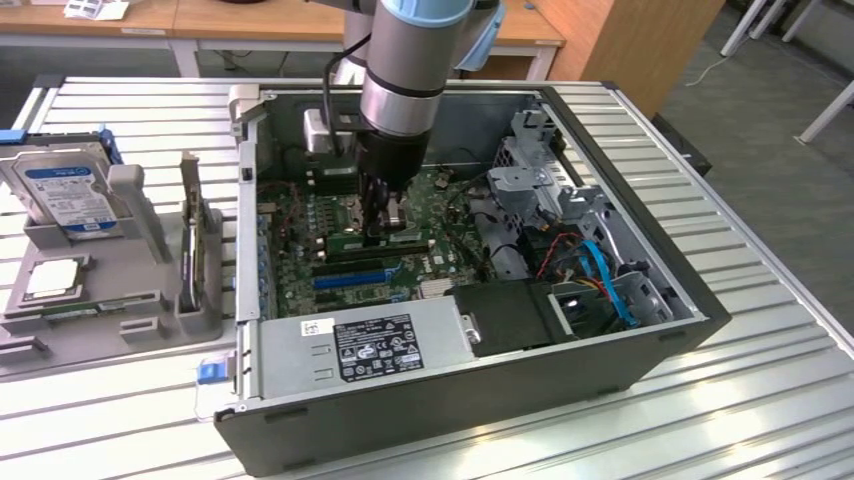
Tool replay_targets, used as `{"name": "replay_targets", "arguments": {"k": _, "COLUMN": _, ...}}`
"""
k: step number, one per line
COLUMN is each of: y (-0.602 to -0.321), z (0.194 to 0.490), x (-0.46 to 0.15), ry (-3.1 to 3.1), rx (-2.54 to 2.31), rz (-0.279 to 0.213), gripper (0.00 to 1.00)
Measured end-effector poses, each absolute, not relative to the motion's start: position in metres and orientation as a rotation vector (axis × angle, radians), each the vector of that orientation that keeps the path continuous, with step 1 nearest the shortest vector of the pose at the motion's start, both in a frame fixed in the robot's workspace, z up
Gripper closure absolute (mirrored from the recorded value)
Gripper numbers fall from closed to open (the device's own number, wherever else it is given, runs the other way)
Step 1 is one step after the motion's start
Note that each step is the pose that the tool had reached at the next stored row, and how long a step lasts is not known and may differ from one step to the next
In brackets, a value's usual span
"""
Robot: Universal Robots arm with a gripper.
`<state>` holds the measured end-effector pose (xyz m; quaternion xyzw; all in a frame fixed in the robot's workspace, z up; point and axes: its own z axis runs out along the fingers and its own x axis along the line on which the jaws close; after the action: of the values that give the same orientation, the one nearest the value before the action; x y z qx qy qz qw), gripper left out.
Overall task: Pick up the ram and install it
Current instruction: 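Insert the ram into the slot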
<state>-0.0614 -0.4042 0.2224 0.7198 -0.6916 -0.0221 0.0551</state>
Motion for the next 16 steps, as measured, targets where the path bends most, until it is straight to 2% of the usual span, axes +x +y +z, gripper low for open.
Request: {"name": "replay_targets", "arguments": {"k": 16, "y": -0.4022, "z": 0.2232, "x": -0.0613, "ry": -2.098, "rx": 2.186, "rz": -0.067, "gripper": 0.87}}
